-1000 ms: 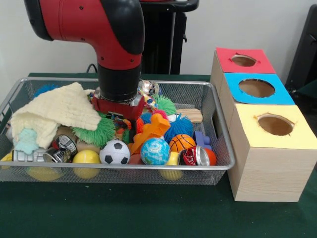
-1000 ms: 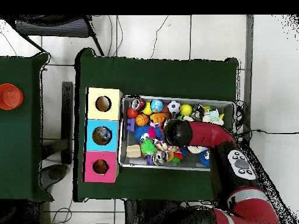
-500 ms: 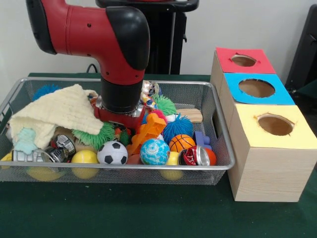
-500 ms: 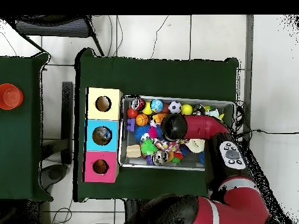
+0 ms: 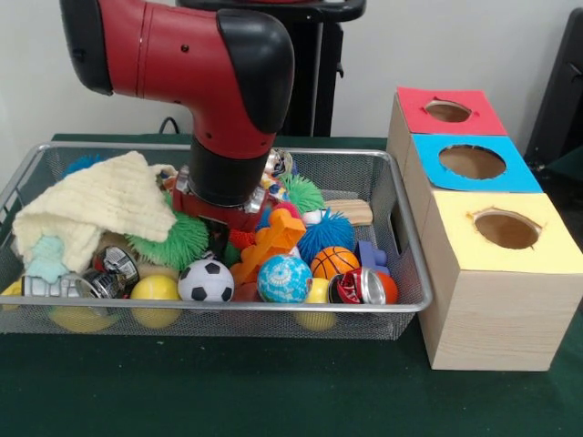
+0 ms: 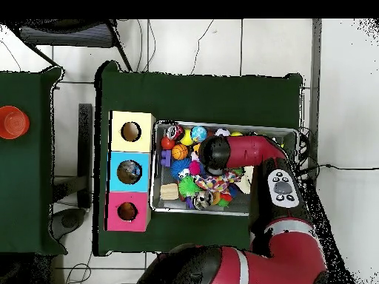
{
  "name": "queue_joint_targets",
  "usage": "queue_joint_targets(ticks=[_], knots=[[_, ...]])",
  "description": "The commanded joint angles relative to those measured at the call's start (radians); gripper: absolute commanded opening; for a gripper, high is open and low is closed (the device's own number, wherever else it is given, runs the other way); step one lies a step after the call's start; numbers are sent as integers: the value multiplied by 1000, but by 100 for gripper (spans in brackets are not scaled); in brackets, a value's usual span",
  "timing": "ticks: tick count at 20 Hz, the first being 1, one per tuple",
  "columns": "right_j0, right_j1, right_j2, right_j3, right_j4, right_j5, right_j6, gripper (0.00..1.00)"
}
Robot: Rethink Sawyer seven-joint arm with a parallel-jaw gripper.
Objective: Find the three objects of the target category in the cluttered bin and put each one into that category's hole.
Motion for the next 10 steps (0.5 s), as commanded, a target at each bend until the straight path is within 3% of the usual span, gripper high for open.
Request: queue_joint_targets(ticks=[1, 6, 10], knots=[[-14, 36, -23, -25, -73, 95, -101, 0], [-24, -34, -25, 27, -55, 84, -95, 0], [-52, -108, -11, 112, -29, 60, -105, 0]])
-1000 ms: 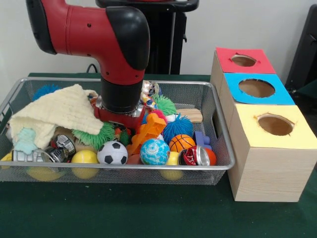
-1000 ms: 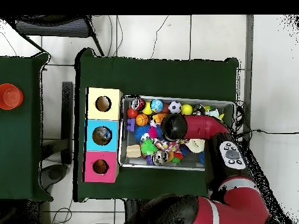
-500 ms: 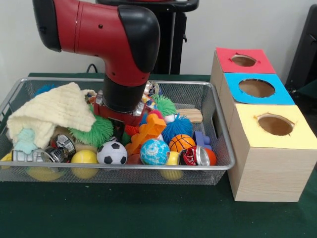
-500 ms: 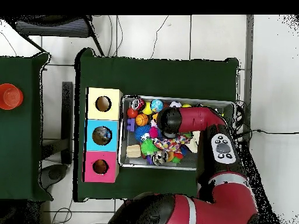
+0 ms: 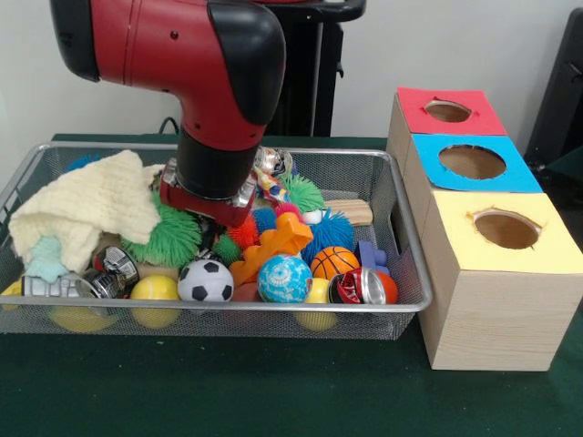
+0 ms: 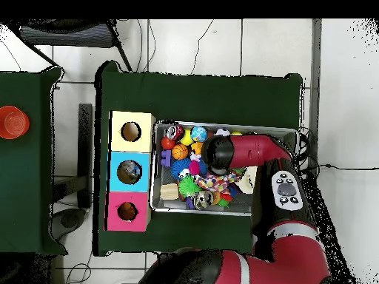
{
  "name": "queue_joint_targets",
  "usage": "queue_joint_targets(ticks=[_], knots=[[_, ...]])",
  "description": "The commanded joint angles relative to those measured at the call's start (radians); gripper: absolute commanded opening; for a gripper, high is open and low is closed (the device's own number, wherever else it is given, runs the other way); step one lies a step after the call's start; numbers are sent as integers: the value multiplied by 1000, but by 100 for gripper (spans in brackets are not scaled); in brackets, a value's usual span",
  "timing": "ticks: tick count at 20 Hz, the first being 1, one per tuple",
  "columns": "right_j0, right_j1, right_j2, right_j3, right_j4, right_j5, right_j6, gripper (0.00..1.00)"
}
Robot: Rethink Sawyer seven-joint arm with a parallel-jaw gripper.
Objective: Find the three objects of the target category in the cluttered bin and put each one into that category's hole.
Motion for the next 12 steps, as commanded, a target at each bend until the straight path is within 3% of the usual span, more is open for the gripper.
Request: queue_joint_targets(ticks=[1, 5, 12], knots=[[-65, -115, 19, 153, -11, 46, -111, 0], [-63, -224, 20, 211, 20, 126, -128, 0], [-91, -235, 55, 239, 29, 187, -153, 0]])
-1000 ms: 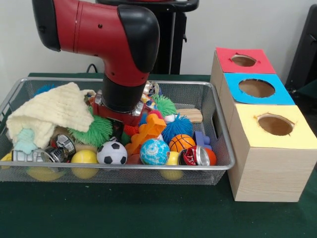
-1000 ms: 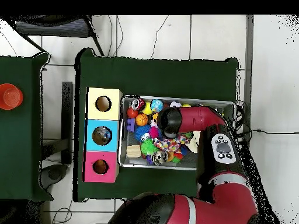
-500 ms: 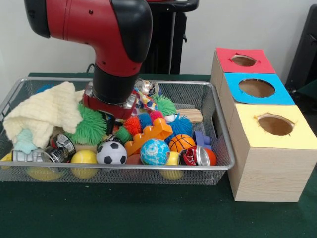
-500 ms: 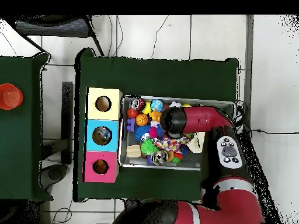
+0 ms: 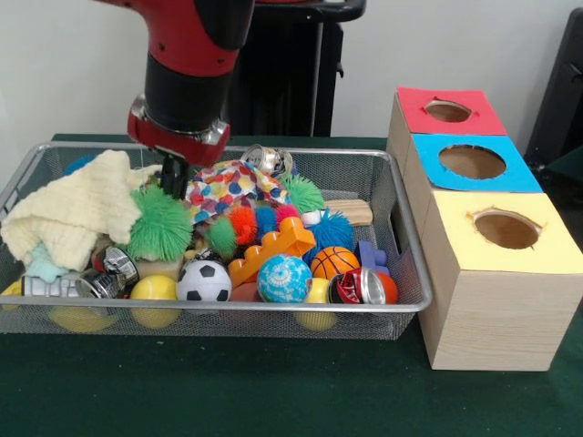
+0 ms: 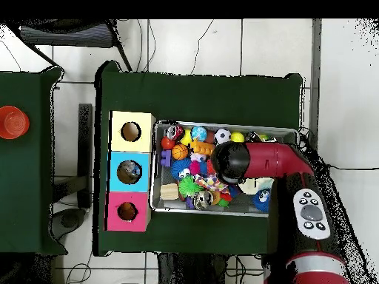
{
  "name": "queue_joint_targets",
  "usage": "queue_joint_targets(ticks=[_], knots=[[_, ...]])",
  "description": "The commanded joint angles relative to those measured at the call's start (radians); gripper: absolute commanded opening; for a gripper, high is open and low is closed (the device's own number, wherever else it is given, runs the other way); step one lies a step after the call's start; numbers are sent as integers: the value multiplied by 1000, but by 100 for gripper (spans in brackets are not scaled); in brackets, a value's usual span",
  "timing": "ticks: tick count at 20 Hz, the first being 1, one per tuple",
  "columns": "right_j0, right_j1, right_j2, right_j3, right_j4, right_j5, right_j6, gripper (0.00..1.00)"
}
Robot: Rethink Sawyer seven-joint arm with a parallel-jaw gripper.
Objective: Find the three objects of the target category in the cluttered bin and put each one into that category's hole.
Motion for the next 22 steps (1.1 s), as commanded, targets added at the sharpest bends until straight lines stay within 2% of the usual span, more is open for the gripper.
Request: queue_joint_targets(ticks=[1, 9, 15, 18, 19, 22], knots=[[-47, -54, 63, 114, 22, 143, -153, 0], [-67, -25, 79, 146, 36, 118, -99, 0], [-126, -13, 139, 200, 78, -64, -53, 0], [-127, -24, 144, 206, 71, -60, -58, 0], [-130, -35, 149, 219, 56, -79, -56, 100], [-138, -43, 165, 228, 58, -69, -79, 100]])
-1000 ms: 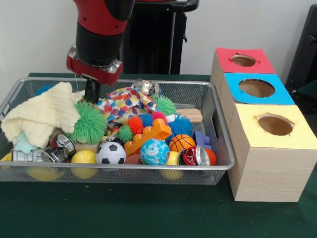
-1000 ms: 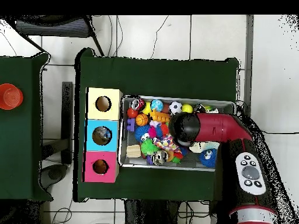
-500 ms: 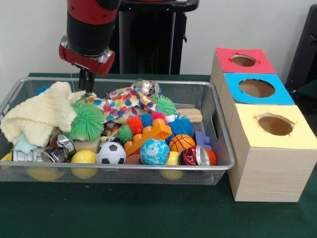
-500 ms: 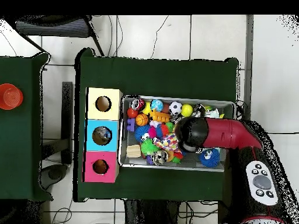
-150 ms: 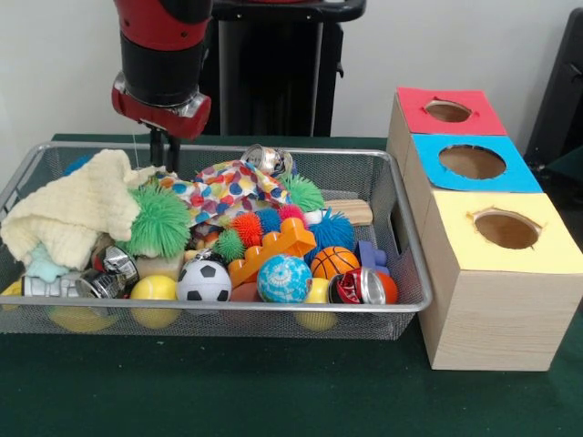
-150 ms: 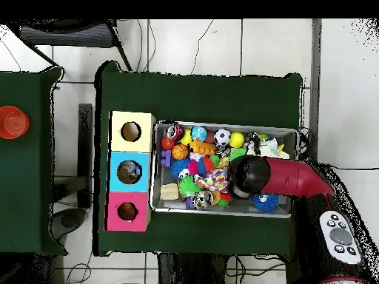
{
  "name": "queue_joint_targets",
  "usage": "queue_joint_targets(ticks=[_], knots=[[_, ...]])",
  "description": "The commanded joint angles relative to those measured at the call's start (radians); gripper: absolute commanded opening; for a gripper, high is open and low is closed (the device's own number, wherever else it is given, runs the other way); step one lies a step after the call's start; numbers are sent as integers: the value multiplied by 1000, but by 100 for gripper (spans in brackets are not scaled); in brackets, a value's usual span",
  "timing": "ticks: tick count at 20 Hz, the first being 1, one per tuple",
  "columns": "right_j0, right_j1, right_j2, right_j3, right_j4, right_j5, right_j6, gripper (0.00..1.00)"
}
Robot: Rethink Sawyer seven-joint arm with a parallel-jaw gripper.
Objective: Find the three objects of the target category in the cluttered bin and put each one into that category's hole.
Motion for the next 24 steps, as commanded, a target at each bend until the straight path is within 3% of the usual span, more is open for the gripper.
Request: queue_joint_targets(ticks=[1, 6, 12, 17, 24], knots=[[-25, 7, 123, 97, 19, -58, -87, 100], [-76, 12, 185, 146, 67, -153, -49, 100], [-110, 44, 201, 203, 43, -288, 0, 100], [-127, 105, 212, 193, 17, -407, 22, 100], [-66, 179, 126, 130, 2, -370, 39, 100]])
